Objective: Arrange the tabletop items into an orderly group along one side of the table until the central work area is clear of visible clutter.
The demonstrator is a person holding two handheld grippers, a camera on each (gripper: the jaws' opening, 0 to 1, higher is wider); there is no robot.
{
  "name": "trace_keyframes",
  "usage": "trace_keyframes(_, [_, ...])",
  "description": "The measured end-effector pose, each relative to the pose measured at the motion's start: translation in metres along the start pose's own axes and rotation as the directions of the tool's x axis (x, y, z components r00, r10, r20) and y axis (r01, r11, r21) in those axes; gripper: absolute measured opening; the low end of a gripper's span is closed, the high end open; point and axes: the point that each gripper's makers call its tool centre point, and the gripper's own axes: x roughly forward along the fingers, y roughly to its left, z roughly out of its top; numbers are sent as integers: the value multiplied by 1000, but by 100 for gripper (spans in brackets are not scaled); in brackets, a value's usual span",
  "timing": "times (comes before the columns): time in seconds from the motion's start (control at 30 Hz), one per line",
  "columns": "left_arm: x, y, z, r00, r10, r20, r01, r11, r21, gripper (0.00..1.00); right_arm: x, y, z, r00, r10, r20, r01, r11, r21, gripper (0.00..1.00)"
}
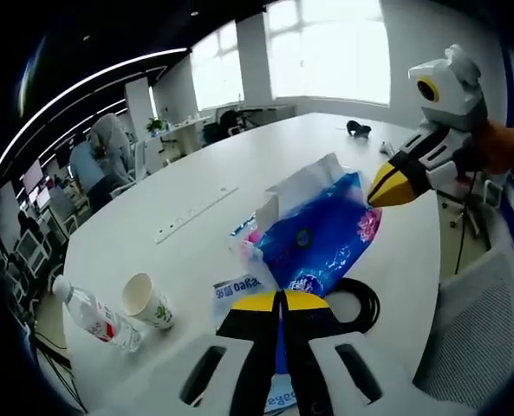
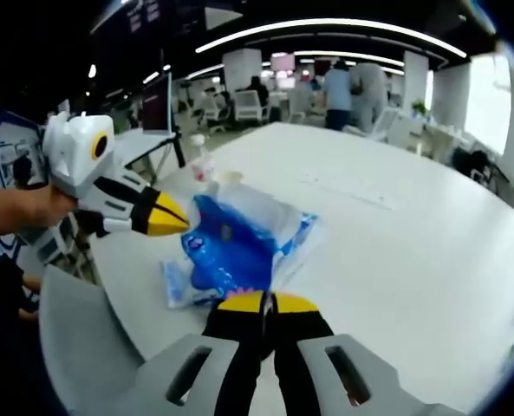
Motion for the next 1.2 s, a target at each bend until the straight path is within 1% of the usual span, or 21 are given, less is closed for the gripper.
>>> trace_keyframes(0.17, [-1, 0, 6, 999, -12, 30, 12, 1000, -10, 0, -3, -2, 3, 1000, -22, 4, 22, 1000, 2, 0])
trace_keyframes(0.3, [0, -1, 7, 999, -26, 41, 26, 1000, -11, 0, -5, -2, 3, 999, -42, 1, 42, 999, 1, 0])
trace_keyframes(0.5, [5, -2, 13, 997, -51, 62, 52, 999, -10, 0, -8, -8, 0, 997, -71, 2, 71, 997, 4, 0])
trace_keyframes(0.63, [9, -4, 20, 995, -61, 79, 61, 998, 2, 0, -10, -13, -1, 996, -88, 1, 88, 996, 11, 0])
trace_keyframes(0.73, [12, -5, 22, 994, -66, 83, 66, 998, 3, 0, -11, -16, -1, 995, -95, 4, 95, 995, 13, 0])
trace_keyframes(0.97, [16, -5, 25, 994, -63, 92, 63, 998, 1, 0, -9, -24, 0, 996, -89, 5, 89, 996, 25, 0])
trace_keyframes(1.2, [22, -4, 28, 994, -40, 98, 42, 999, -26, 0, -8, -31, 1, 998, -65, 4, 65, 998, 4, 0])
